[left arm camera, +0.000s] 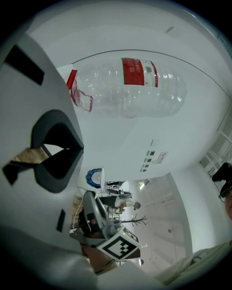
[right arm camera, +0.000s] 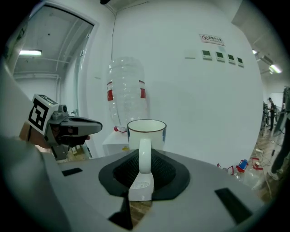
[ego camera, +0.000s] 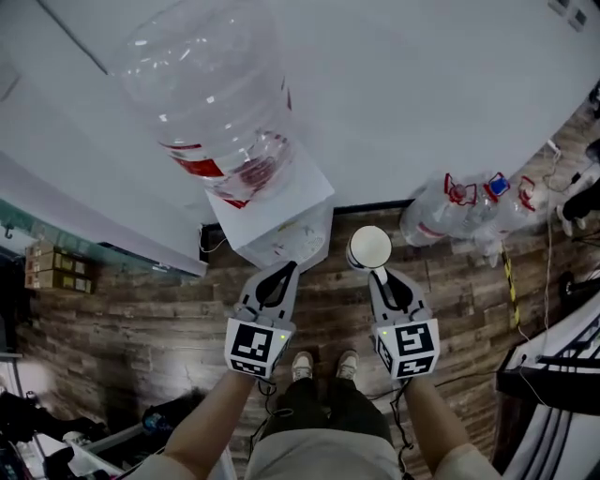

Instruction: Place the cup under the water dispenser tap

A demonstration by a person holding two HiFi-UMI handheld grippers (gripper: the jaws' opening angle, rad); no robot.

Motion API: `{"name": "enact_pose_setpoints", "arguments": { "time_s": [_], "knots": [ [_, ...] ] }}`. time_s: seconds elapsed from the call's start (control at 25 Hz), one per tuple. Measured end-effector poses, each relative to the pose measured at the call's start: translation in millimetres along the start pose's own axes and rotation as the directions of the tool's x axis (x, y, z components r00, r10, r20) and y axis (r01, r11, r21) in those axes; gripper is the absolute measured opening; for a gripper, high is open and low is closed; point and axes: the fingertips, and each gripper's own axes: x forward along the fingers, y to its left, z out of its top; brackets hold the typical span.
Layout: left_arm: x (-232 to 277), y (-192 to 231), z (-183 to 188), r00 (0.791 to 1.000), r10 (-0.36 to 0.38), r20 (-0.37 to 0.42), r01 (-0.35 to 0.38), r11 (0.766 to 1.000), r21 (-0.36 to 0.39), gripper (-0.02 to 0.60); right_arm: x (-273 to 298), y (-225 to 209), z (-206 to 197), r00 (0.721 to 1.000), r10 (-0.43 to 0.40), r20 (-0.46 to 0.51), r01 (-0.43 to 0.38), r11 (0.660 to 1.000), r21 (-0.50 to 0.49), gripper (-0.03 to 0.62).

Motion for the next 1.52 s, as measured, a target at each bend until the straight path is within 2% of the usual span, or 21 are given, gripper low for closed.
{"name": "enact_pose_setpoints", "arguments": {
  "time_s": [0.2,0.48,0.64,0.8,1.04,1.2,1.52],
  "knots": [
    [29.0,9.6,-39.2,0.999,0.043,-0.02,-0.045,0.996,-0.078,0.006,42.2,-6.7,-31.5,1.0,0.024,0.013,-0.024,1.0,-0.017,0.066],
    [64.7,19.0,-102.9,0.996,0.051,-0.07,-0.058,0.994,-0.091,0.006,104.0,-6.4,-92.9,0.998,0.055,-0.027,-0.055,0.998,-0.02,0.065],
    [77.6,21.7,-135.9,0.997,0.053,-0.063,-0.06,0.993,-0.106,0.006,129.3,-6.3,-130.9,0.998,0.059,-0.038,-0.06,0.998,-0.019,0.066],
    [90.7,29.8,-180.8,0.994,0.059,-0.09,-0.07,0.989,-0.128,0.006,157.1,-6.3,-169.1,0.996,0.061,-0.062,-0.062,0.998,-0.023,0.066],
    [115.1,27.0,-232.7,0.993,0.028,-0.11,-0.044,0.988,-0.149,0.006,198.9,-5.1,-226.0,0.992,0.065,-0.11,-0.069,0.997,-0.038,0.066],
    [131.3,32.2,-269.8,0.991,0.033,-0.132,-0.056,0.983,-0.173,0.006,229.0,-2.7,-258.8,0.988,0.074,-0.132,-0.08,0.996,-0.041,0.066],
    [157.5,31.6,-311.3,0.994,-0.004,-0.108,-0.01,0.991,-0.133,0.006,281.6,6.3,-296.5,0.99,0.073,-0.118,-0.08,0.995,-0.051,0.066]
  ]
}}
